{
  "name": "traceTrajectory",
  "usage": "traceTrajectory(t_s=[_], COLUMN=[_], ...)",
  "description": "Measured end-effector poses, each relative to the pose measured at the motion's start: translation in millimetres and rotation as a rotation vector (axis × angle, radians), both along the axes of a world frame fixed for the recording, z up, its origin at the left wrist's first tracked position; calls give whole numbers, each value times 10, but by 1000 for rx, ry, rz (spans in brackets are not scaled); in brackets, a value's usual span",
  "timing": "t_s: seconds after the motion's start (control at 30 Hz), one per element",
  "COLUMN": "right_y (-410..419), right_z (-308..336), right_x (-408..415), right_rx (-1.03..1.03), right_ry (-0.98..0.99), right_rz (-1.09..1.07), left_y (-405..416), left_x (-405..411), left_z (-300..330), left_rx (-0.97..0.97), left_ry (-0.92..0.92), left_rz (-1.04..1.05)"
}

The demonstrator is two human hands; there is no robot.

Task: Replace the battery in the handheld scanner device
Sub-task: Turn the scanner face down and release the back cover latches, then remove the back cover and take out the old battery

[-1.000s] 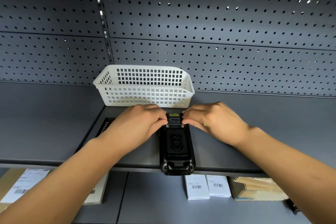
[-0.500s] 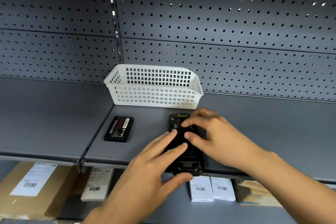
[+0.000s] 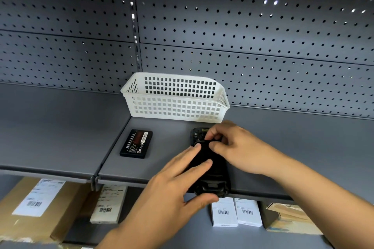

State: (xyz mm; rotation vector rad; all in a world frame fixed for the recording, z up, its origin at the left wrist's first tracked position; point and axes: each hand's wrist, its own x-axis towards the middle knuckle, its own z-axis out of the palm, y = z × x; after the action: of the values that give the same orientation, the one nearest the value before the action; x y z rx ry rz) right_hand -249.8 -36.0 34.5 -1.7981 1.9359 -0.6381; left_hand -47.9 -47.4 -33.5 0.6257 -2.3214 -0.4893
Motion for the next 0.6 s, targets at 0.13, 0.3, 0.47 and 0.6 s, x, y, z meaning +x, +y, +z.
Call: traceTrajectory(t_s=[0.13, 0.3, 0.47, 0.6], right_y=[78, 194, 351, 345], right_z=[23, -55, -212, -194], right_x=[-34, -93, -94, -79], right_rx=[-12, -47, -125, -224], right_ry=[-213, -615, -780, -897], right_rz=[-16, -116, -140, -135], left_y=[30, 62, 57, 84], left_x=[14, 20, 37, -2], left_z=[33, 76, 80, 157], left_rx=[25, 47, 30, 50], left_ry=[4, 14, -19, 38], left_rz=[-7, -13, -52, -42])
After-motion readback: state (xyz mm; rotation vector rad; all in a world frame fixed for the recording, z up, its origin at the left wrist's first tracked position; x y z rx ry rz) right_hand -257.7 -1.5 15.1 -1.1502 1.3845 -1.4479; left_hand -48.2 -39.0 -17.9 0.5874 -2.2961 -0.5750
